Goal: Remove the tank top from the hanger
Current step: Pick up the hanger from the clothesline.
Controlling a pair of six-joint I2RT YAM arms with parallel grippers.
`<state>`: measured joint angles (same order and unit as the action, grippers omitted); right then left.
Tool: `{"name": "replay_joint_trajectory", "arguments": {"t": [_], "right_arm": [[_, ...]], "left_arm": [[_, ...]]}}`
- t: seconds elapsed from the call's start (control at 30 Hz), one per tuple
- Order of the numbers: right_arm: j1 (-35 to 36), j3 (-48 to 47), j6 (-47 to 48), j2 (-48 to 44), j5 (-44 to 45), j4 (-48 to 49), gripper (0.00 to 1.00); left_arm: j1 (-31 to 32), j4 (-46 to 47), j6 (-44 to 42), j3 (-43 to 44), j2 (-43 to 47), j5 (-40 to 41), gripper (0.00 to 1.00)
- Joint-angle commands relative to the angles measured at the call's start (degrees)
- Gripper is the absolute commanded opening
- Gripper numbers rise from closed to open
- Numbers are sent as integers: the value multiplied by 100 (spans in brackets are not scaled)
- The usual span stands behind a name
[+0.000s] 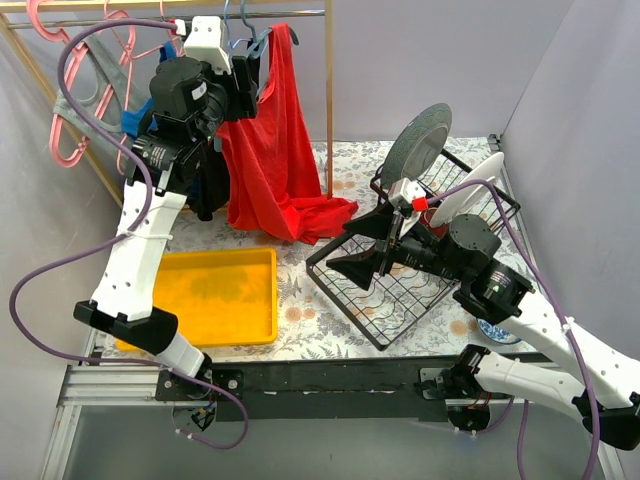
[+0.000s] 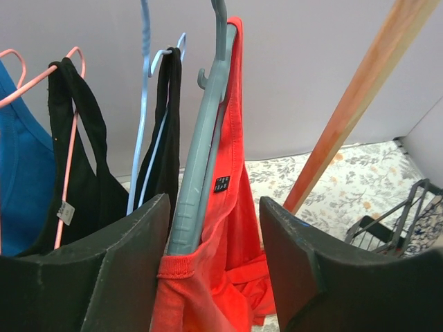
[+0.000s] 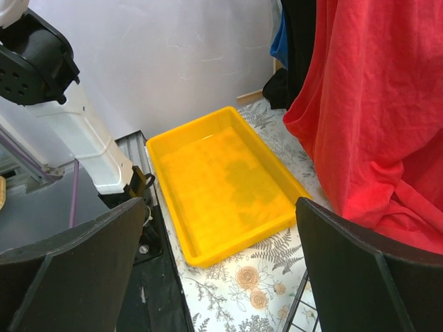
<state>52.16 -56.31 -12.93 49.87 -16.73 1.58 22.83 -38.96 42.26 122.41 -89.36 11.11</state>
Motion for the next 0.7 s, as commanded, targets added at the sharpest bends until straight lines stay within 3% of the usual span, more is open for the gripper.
{"name": "replay_joint_trajectory", "arguments": {"t": [0.0, 0.13, 0.33, 0.37, 0.67], "right_arm": [[13, 15, 10, -161, 161, 255, 98], [13, 15, 19, -205, 223, 228, 98], [13, -37, 27, -205, 284, 219, 97], [13, -46, 27, -205, 302, 211, 97], [13, -108, -87, -197, 504, 325, 97]], "left_arm": [[-15, 46, -148, 20, -46, 119, 55], [-24, 204, -218, 99, -117, 75, 48], [-24, 380, -289, 134, -99, -241, 16], [-24, 406, -306, 117, -90, -259, 0], [-15, 1372, -429, -234, 173, -443, 0]]}}
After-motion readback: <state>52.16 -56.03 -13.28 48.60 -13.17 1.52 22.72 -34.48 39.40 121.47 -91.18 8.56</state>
